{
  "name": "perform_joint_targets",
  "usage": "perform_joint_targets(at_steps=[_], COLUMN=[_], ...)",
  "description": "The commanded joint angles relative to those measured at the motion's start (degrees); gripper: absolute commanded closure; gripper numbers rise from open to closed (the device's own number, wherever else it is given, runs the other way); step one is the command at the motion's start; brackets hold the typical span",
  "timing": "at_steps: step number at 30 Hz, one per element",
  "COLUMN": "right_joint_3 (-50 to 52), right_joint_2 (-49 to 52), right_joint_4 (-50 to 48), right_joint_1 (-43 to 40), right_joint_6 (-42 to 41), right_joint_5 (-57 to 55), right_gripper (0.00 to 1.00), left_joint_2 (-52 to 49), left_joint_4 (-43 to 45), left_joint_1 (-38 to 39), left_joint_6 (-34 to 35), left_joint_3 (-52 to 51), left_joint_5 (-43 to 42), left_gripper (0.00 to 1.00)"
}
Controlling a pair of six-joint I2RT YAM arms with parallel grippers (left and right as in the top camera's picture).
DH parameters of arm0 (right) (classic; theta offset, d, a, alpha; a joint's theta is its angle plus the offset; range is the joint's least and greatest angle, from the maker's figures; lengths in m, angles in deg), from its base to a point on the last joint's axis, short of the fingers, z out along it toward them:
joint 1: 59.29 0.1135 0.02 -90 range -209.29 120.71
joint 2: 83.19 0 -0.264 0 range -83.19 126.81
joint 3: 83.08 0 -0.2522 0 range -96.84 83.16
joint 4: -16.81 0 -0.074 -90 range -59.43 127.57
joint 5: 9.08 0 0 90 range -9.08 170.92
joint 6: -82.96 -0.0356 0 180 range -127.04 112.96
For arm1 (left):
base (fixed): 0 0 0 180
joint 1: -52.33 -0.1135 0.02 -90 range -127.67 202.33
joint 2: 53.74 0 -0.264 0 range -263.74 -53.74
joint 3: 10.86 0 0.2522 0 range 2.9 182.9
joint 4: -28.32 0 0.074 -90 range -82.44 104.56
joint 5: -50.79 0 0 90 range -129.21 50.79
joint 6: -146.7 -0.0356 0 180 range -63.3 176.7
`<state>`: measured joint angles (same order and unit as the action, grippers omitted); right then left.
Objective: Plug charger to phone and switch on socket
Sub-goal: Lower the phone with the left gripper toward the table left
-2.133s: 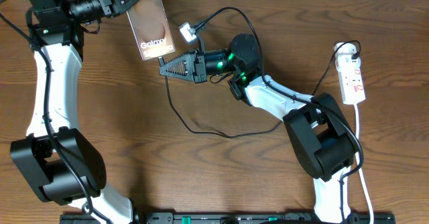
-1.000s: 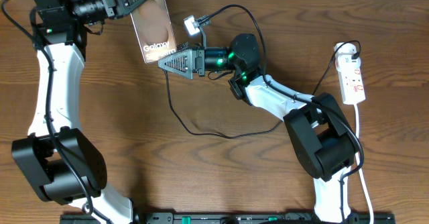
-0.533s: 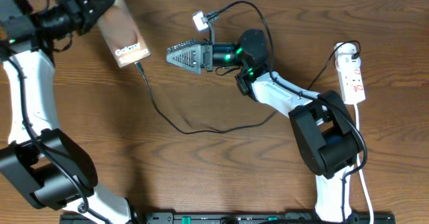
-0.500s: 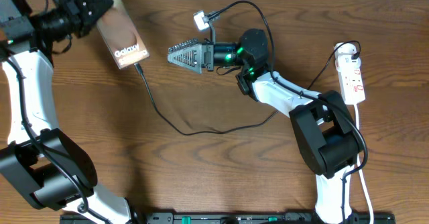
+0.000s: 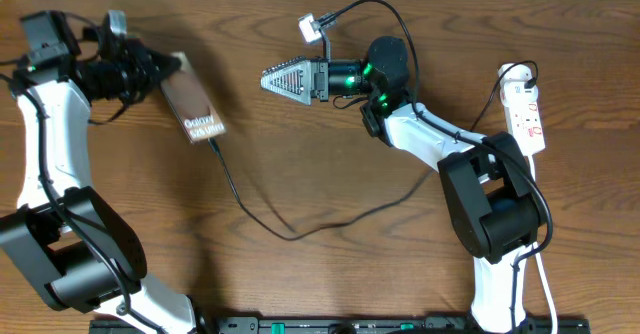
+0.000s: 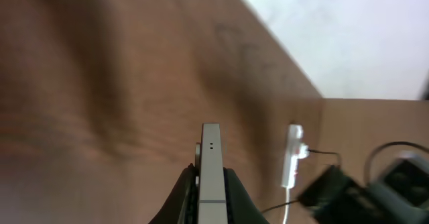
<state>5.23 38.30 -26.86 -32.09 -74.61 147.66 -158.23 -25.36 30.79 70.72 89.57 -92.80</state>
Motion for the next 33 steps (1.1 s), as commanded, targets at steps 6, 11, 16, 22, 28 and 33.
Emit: perform_joint_targets(at_steps=[6, 11, 16, 22, 28, 33], right_joint_3=[-0.8, -0.8, -0.8, -0.8, -0.8, -0.8], right_joint_2=[0.2, 0.2, 0.2, 0.2, 0.2, 0.2], right_joint_4=[0.0, 0.1, 0.1, 0.1, 0.1, 0.1], right_joint_1=[-0.7, -0.6, -0.6, -0.6, -0.6, -0.6], right_joint_6=[1.0, 1.0, 1.1, 1.4, 1.4, 1.4], right_joint_5=[1.4, 1.4, 2.1, 2.6, 2.7, 2.7], right_gripper=[0.01, 0.01, 0.01, 0.01, 0.01, 0.01], left_joint_2=[-2.9, -4.0, -4.2, -4.2, -4.2, -4.2], left_joint_4=[0.5, 0.6, 1.4, 3.4, 4.7, 6.2], left_joint_1=[0.1, 0.1, 0.1, 0.1, 0.1, 0.1], left_joint_6=[-2.9, -2.9, -3.3, -3.3, -3.3, -3.3], left_joint_3=[-5.5, -7.6, -10.3, -12.7, -16.0, -18.3], left_joint_5=[3.7, 5.4, 8.3, 8.3, 10.0, 10.1], left_gripper=[0.92, 0.93, 0.93, 0.93, 0.93, 0.92])
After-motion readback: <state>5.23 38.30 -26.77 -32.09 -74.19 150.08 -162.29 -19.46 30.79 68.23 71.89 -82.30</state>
